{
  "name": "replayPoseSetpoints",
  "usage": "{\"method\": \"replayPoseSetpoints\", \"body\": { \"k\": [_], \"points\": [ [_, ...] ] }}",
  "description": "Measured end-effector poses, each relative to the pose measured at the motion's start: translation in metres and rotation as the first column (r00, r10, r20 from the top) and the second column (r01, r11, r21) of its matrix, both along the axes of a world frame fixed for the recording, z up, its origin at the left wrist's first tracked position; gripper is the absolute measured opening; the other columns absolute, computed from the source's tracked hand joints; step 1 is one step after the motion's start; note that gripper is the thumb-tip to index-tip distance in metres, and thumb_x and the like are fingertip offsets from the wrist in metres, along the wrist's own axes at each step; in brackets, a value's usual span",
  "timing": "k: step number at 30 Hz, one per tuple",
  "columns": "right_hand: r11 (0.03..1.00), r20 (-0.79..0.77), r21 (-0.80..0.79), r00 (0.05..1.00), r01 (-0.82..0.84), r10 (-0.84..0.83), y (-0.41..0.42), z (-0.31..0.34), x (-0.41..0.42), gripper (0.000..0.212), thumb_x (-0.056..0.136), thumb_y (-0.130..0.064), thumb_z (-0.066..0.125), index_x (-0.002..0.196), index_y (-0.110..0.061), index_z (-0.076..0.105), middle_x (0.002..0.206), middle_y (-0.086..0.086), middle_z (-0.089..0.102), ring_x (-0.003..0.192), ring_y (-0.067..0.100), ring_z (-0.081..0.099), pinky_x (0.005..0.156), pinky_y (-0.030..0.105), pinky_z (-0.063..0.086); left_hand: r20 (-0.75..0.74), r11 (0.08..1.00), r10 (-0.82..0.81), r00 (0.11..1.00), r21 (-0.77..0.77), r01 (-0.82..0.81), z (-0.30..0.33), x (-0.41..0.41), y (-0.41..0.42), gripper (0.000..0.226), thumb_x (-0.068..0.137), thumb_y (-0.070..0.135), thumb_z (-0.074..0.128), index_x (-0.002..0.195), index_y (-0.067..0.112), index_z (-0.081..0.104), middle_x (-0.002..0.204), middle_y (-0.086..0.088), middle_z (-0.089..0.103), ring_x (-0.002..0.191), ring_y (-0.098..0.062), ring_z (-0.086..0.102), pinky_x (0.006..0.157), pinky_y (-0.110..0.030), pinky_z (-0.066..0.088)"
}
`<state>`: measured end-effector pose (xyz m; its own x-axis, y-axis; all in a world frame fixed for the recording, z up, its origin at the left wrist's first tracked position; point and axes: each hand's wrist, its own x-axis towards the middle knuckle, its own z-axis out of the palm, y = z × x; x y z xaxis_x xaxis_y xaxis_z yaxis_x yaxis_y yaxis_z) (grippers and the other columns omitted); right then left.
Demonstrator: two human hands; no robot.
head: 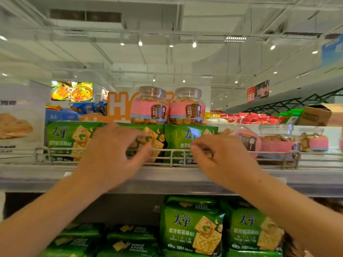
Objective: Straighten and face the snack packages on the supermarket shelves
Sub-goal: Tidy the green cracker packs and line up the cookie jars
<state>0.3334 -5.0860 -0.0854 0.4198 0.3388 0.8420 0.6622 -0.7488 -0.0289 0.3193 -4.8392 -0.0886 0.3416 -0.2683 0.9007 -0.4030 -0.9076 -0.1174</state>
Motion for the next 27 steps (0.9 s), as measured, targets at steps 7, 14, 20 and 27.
{"method": "replayPoseSetpoints", "body": {
  "k": [7, 14, 20, 27],
  "points": [
    [0.969, -0.069, 0.247, 0.998, 0.027, -0.010, 0.009, 0.102, 0.039, 0.047, 0.085, -0.043, 0.063, 0.129, -0.030, 0.050, 0.122, -0.001, 0.050, 0.085, 0.003, 0.052, 0.073, 0.021, 0.040, -0.310, 0.929, -0.127, 0.942, -0.370, 0.003, 0.112, 0.046, -0.009, 0.065, 0.077, 0.062, 0.067, 0.135, 0.042, 0.044, 0.134, -0.010, 0.045, 0.119, -0.029, 0.050, 0.103, -0.045, 0.042],
    [0.926, -0.402, 0.378, 0.901, 0.000, 0.165, 0.030, 0.131, 0.078, 0.046, 0.076, -0.056, 0.071, 0.105, -0.020, 0.063, 0.105, -0.002, 0.066, 0.092, 0.016, 0.063, 0.077, 0.033, 0.053, -0.267, 0.824, -0.404, 0.875, -0.523, 0.221, 0.107, 0.072, -0.006, 0.035, 0.076, 0.058, 0.071, 0.096, 0.032, 0.061, 0.095, 0.008, 0.067, 0.086, -0.016, 0.067, 0.085, -0.044, 0.056],
    [0.916, -0.295, 0.400, 0.944, -0.017, 0.146, 0.036, 0.128, 0.080, 0.043, 0.069, -0.046, 0.079, 0.094, -0.017, 0.061, 0.098, 0.005, 0.068, 0.088, 0.023, 0.068, 0.079, 0.046, 0.058, -0.159, 0.809, -0.376, 0.913, -0.536, 0.240, 0.111, 0.084, -0.010, 0.033, 0.076, 0.053, 0.073, 0.088, 0.025, 0.061, 0.091, 0.010, 0.059, 0.083, -0.018, 0.063, 0.080, -0.045, 0.055],
    [0.857, -0.075, 0.506, 0.985, -0.096, 0.155, -0.012, 0.146, 0.036, 0.033, 0.071, -0.045, 0.080, 0.091, -0.023, 0.064, 0.097, 0.002, 0.070, 0.085, 0.015, 0.069, 0.075, 0.035, 0.059, 0.096, 0.748, -0.489, 0.867, -0.466, 0.474, 0.129, 0.069, -0.034, 0.034, 0.066, 0.062, 0.074, 0.092, 0.044, 0.062, 0.086, 0.016, 0.062, 0.077, -0.009, 0.064, 0.066, -0.033, 0.053]
  ]
}}
